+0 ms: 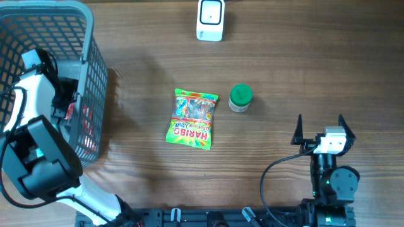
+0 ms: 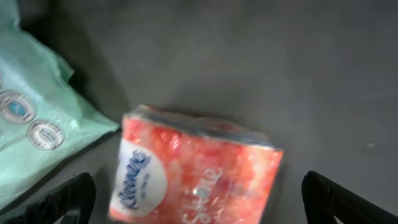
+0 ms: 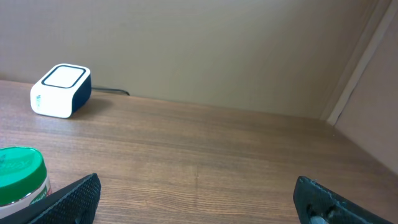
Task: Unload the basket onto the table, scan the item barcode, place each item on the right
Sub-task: 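Reach the left gripper into the basket and grasp the red-white packet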
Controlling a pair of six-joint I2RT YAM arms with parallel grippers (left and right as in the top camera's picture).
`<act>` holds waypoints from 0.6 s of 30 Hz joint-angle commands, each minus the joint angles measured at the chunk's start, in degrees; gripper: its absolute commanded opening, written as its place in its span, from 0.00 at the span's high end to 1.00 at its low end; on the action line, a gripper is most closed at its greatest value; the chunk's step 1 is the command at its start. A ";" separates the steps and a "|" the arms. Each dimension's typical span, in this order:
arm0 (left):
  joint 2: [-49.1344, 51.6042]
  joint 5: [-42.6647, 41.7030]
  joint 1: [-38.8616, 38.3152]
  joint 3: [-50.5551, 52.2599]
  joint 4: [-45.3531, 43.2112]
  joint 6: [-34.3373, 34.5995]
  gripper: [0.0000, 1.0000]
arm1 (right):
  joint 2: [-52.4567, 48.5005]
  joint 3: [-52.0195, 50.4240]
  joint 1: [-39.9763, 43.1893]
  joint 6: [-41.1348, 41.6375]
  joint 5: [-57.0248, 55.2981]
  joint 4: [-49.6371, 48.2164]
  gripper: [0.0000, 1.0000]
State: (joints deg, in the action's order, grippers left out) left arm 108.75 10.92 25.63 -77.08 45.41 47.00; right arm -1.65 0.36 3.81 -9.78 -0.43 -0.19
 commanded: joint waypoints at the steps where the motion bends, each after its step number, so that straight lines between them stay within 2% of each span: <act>1: 0.83 0.92 0.37 0.70 -1.14 -1.81 0.00 | 0.24 -0.07 -0.15 -0.63 0.46 -0.17 0.00; 4: 3.28 0.50 0.37 0.70 -1.16 -2.12 0.00 | 0.24 -0.07 -0.15 -0.63 0.46 -0.17 0.00; 7: 6.27 -0.13 0.37 0.70 -0.83 -6.10 0.00 | 0.24 -0.07 -0.15 -0.61 0.46 -0.17 0.00; 9: 6.99 -0.09 0.37 0.70 -0.07 -8.07 0.09 | 0.24 -0.07 -0.15 -0.63 0.46 -0.17 0.00; 11: 6.88 0.11 0.39 0.68 0.70 -8.07 0.31 | 0.24 -0.07 -0.15 -0.63 0.46 -0.17 0.00; 12: 6.67 0.11 0.39 0.66 0.92 -8.07 0.37 | 0.24 -0.07 -0.15 -0.63 0.46 -0.17 0.00; 13: 6.25 0.11 0.39 0.55 1.38 -8.07 0.47 | 0.24 -0.07 -0.15 -0.63 0.46 -0.17 0.00; 14: 5.38 0.11 0.39 0.48 1.66 -8.07 0.52 | 0.24 -0.07 -0.15 -0.63 0.46 -0.17 0.00; 18: 0.26 0.13 0.39 -2.49 4.44 -9.40 0.50 | 0.24 -0.07 -0.15 -0.63 0.48 -0.17 0.00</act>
State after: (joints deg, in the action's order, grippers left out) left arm 112.07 10.68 25.58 -77.80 47.62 39.68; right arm -1.65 0.36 3.81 -9.78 -0.43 -0.19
